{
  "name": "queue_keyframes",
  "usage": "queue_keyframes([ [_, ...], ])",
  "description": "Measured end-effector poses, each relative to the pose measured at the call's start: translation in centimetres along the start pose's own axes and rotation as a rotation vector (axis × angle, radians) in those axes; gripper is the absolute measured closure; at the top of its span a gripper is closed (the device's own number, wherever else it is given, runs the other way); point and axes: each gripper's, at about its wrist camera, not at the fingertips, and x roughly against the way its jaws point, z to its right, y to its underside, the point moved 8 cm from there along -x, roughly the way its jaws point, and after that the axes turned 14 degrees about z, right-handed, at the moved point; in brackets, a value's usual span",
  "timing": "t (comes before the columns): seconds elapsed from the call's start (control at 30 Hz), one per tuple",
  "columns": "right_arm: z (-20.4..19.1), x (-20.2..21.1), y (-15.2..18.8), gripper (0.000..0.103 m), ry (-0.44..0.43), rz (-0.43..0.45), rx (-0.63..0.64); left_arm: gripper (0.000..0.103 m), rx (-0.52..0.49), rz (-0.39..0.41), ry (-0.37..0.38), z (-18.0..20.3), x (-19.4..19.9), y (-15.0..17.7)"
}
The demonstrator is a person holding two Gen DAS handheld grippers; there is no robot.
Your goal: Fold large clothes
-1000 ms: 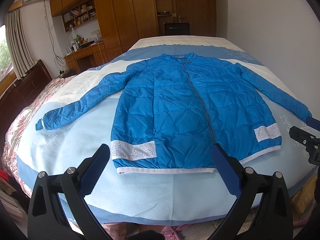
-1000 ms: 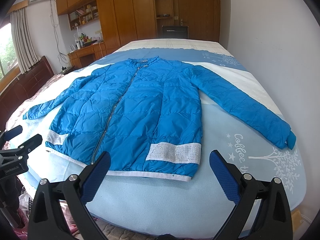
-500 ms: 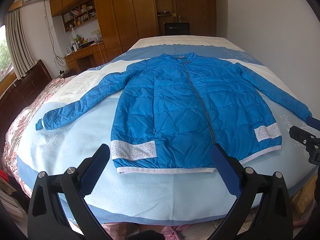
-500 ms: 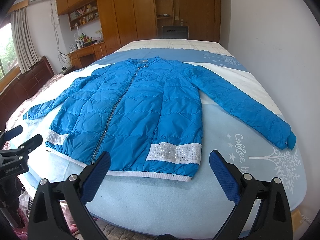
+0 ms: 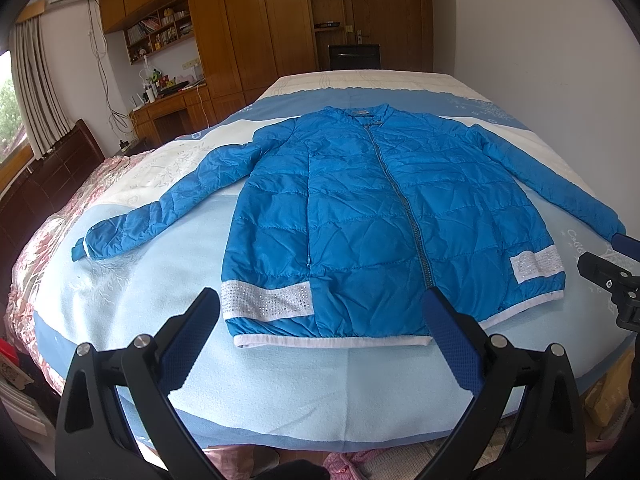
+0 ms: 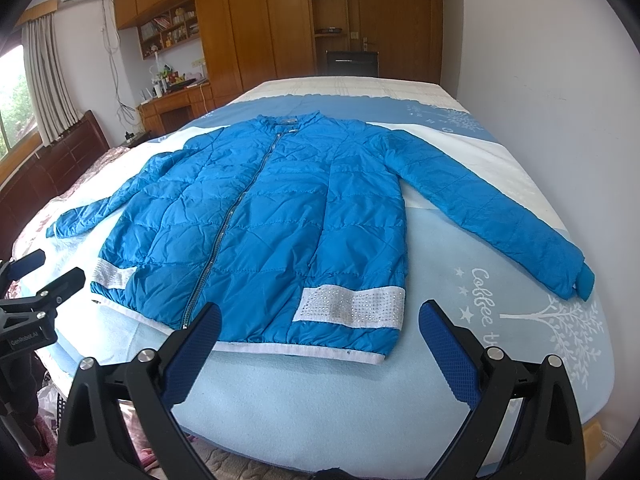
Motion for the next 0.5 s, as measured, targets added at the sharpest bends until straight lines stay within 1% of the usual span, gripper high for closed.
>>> queue_keyframes([
  [0.17, 0.6, -0.7, 0.0, 0.004, 0.011, 0.012, -0.005, 0.003, -0.007, -0.001, 0.001, -0.4, -0.5, 0.2],
  [0.27, 1.8, -1.1, -0.5, 0.004, 0.025, 0.021, -0.024, 0.003, 0.004, -0.013, 0.051, -0.1, -1.2, 0.3],
  [0.37, 3.7, -1.4, -1.0, 0.004, 0.038, 0.025, -0.053, 0.003, 0.025, -0.034, 0.089, 0.4, -2.4, 0.0],
  [0.5, 7.8, -1.9, -1.5, 0.004, 0.086, 0.029, -0.111, 0.003, 0.005, -0.027, 0.107, 1.8, -4.0, -1.2],
])
